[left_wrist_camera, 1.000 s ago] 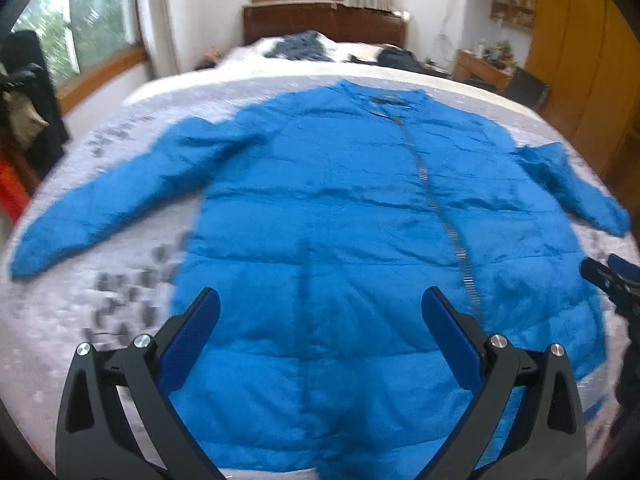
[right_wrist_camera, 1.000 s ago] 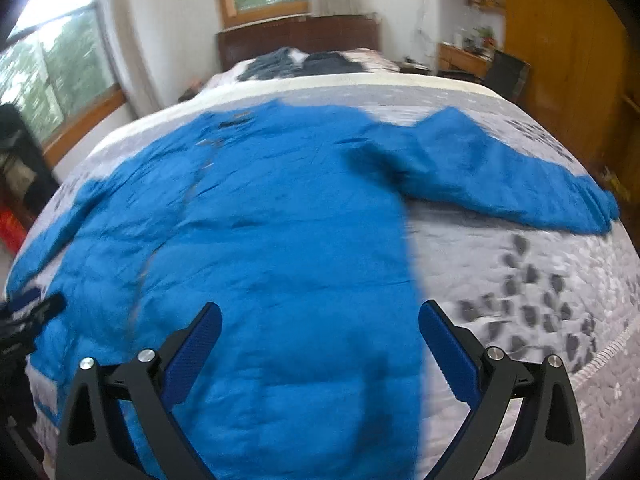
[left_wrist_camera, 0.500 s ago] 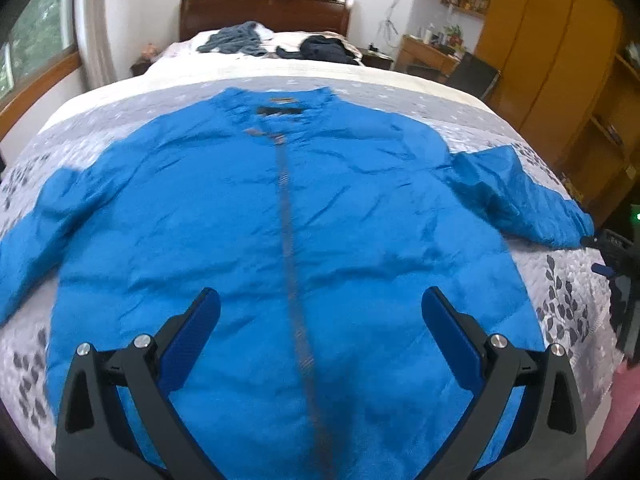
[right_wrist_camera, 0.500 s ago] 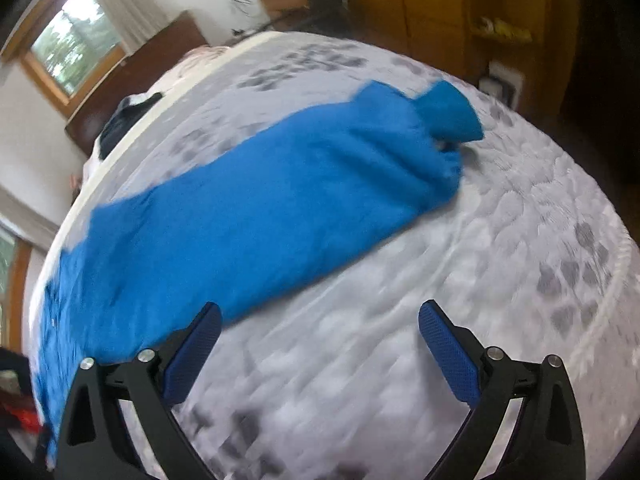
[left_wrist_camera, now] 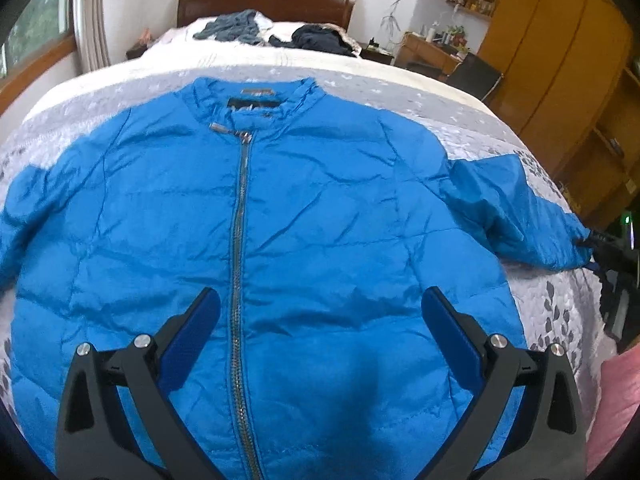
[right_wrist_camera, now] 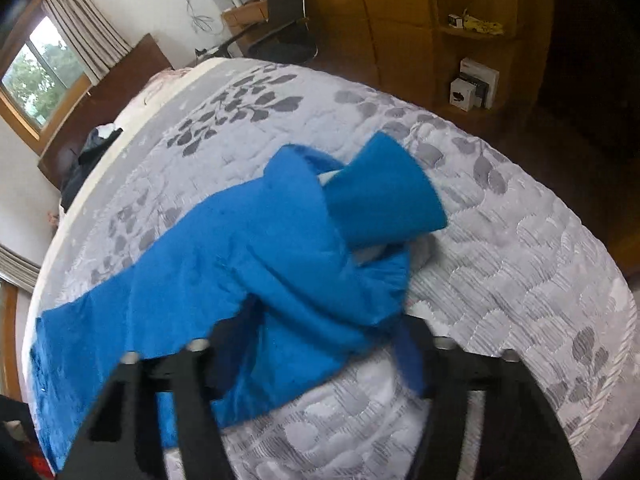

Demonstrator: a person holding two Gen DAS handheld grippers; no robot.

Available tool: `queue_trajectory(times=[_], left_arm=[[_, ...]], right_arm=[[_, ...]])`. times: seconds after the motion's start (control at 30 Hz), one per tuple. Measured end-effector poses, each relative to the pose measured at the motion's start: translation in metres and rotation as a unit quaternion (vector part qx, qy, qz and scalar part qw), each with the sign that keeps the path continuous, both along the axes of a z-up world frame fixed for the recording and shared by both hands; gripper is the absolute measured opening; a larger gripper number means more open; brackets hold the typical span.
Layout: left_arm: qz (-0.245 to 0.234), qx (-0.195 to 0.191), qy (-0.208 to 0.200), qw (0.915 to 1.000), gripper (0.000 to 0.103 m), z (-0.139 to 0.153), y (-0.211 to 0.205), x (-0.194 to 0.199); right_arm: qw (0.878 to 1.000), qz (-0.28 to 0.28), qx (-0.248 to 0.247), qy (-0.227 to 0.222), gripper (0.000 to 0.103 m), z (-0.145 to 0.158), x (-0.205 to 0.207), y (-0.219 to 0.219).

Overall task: Fold large clothes
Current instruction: 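Grasp the cuff of the sleeve nearest the right tool with the right tool, then fold the gripped sleeve across the jacket body with the right tool and release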

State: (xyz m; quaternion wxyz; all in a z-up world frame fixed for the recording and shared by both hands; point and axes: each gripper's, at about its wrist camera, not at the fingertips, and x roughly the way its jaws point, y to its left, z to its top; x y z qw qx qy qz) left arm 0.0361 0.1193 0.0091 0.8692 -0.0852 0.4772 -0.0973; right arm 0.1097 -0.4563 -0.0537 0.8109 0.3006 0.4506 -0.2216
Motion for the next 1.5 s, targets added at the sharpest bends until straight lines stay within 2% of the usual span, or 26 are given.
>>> queue_trajectory(times=[0.07,0.17,0.3,0.43,0.6,0.73,0.83,1.0,1.13,1.3,1.5], left_arm=[[0.004,-0.004,0.005,1.0000,0.099,-0.001,0.004,0.001],[0.007,-0.004,0.005,1.0000,0.099,-0.001,0.010,0.000],[0.013,-0.003,-0.005,0.9999,0.099,0.002,0.020,-0.004],[0.023,-0.001,-0.005,0.9997,0.099,0.002,0.035,-0.005],[0.037,0.003,-0.012,0.9992,0.099,0.004,0.059,-0.009],[0.053,0.009,-0.027,0.9982,0.099,0.008,0.075,-0.012],[0.061,0.006,-0.030,0.9977,0.099,0.009,0.085,-0.011],[0.069,0.007,-0.036,0.9969,0.099,0.010,0.098,-0.013],[0.078,0.010,-0.042,0.9960,0.099,0.014,0.110,-0.014],[0.087,0.012,-0.047,0.9950,0.099,0.016,0.123,-0.012],[0.095,0.010,-0.045,0.9944,0.099,0.016,0.131,-0.008]], right_arm=[[1.000,0.006,0.014,-0.013,0.028,0.004,-0.004,-0.005],[0.999,0.011,0.029,-0.034,0.014,0.010,-0.011,-0.012],[0.998,-0.004,0.037,-0.046,0.010,0.015,-0.023,-0.020],[0.999,-0.011,0.029,-0.026,0.010,0.007,-0.020,-0.015],[0.998,-0.012,-0.012,-0.058,0.007,0.041,-0.021,0.007],[0.993,0.036,-0.051,-0.099,0.005,0.088,-0.013,0.052],[0.985,0.097,-0.072,-0.122,0.005,0.118,0.001,0.103],[0.966,0.194,-0.086,-0.144,0.004,0.143,0.023,0.194],[0.951,0.257,-0.085,-0.147,0.004,0.143,0.041,0.257],[0.933,0.321,-0.085,-0.137,0.004,0.127,0.057,0.326],[0.904,0.400,-0.089,-0.123,0.004,0.106,0.064,0.403]])
